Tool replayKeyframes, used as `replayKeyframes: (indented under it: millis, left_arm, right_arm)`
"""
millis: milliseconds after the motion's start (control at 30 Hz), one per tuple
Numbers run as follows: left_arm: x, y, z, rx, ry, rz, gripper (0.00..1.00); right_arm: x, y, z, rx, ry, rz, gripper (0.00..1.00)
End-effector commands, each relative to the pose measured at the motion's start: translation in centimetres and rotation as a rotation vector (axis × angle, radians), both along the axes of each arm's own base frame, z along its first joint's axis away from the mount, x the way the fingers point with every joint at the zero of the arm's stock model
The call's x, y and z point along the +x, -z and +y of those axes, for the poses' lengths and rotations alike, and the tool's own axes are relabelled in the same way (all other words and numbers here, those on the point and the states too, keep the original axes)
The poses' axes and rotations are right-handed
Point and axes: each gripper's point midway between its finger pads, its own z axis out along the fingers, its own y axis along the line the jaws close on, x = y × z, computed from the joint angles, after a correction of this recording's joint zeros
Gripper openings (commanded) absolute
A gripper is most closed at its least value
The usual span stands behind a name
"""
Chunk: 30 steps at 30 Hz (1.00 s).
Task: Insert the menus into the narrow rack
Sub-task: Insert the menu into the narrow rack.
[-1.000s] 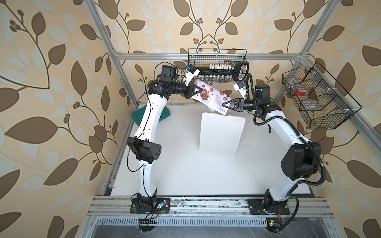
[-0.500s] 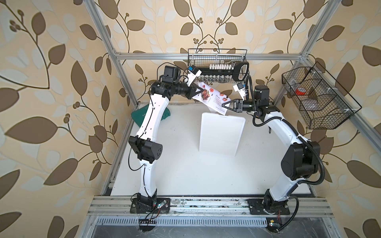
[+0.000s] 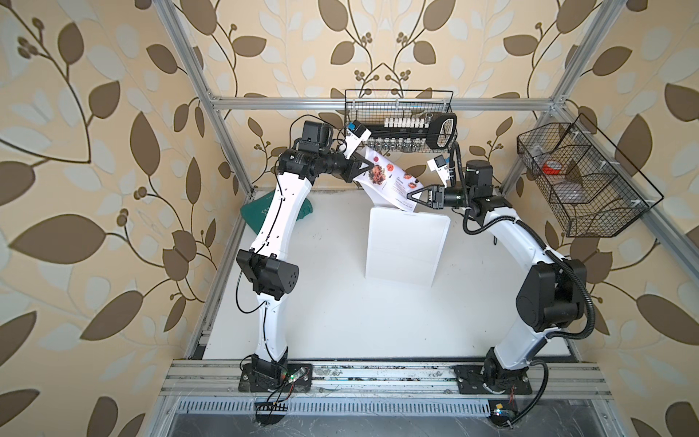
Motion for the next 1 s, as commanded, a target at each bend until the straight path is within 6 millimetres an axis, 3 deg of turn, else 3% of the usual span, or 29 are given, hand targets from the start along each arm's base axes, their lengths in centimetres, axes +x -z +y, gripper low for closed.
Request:
replayKeyframes:
  millis: [0, 500, 967]
  left_arm:
    - [0.0, -2.3, -0.4, -0.024, 0.009, -0.091, 0.0]
    - [0.1, -2.0, -0.5, -0.021, 0.006, -0.084, 0.0]
    - [-0.4, -1.5, -0.8, -0.012, 0.021, -0.065, 0.0]
  right_arm:
    - [0.0, -1.5, 0.1, 0.006, -0.009, -0.051, 0.01]
    - [0.4, -1.3, -0.1, 0.004, 0.001, -0.047, 0.01]
    - [-1.6, -0.8, -0.1, 0.002, -0.009, -0.039, 0.01]
